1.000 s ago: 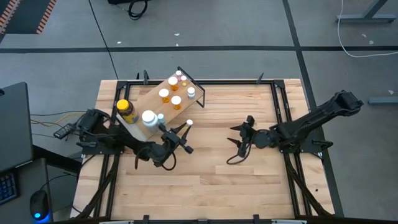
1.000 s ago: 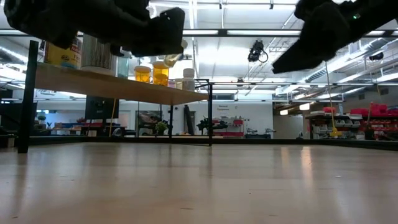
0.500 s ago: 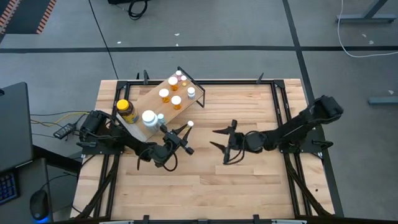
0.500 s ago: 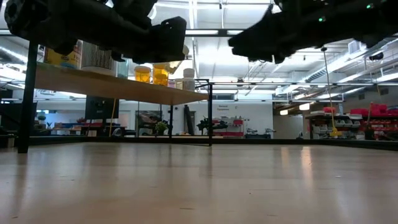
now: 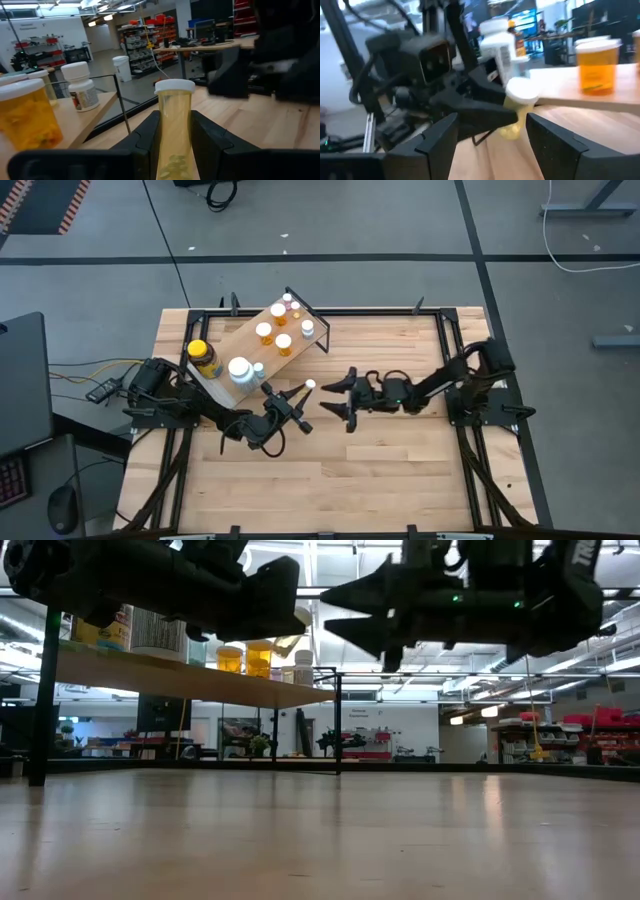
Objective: Pick and place medicine bottles onto shelf by color
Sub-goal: Put the small yellow pill bottle on the shelf
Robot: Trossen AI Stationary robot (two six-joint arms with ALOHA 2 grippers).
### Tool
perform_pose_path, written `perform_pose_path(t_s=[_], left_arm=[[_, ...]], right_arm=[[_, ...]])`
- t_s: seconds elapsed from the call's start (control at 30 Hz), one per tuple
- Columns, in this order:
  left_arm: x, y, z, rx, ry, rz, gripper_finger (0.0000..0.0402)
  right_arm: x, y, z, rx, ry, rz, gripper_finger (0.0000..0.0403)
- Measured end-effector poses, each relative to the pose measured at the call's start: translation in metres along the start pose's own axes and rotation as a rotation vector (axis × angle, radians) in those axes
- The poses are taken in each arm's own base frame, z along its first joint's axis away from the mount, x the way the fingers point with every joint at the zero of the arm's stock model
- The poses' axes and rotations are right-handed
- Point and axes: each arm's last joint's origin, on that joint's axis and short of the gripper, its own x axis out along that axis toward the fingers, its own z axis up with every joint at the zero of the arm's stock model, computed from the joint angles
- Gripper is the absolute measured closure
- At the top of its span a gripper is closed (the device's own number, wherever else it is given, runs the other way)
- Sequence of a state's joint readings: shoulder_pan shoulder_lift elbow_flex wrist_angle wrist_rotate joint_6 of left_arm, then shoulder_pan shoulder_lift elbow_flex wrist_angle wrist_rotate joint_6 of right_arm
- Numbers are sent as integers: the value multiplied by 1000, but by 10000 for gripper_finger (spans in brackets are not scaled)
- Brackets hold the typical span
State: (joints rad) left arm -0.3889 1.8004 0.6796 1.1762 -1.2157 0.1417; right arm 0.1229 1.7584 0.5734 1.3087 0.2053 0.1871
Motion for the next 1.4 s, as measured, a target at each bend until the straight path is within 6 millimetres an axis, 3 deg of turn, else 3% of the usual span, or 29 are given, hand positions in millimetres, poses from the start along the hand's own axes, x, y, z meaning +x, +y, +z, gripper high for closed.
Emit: perform_pose_path(t_s=[0.2, 0.43, 1.4], left_arm=[[0, 0, 0, 1, -1, -8, 308], [0, 0, 0, -2, 0, 4, 308], [0, -1, -4, 39, 12, -19, 308]], right_arm=[[20, 0, -10, -96, 9, 7, 161], [29, 0, -7, -100, -14, -2, 161], [27, -7, -8, -108, -22, -209, 161]])
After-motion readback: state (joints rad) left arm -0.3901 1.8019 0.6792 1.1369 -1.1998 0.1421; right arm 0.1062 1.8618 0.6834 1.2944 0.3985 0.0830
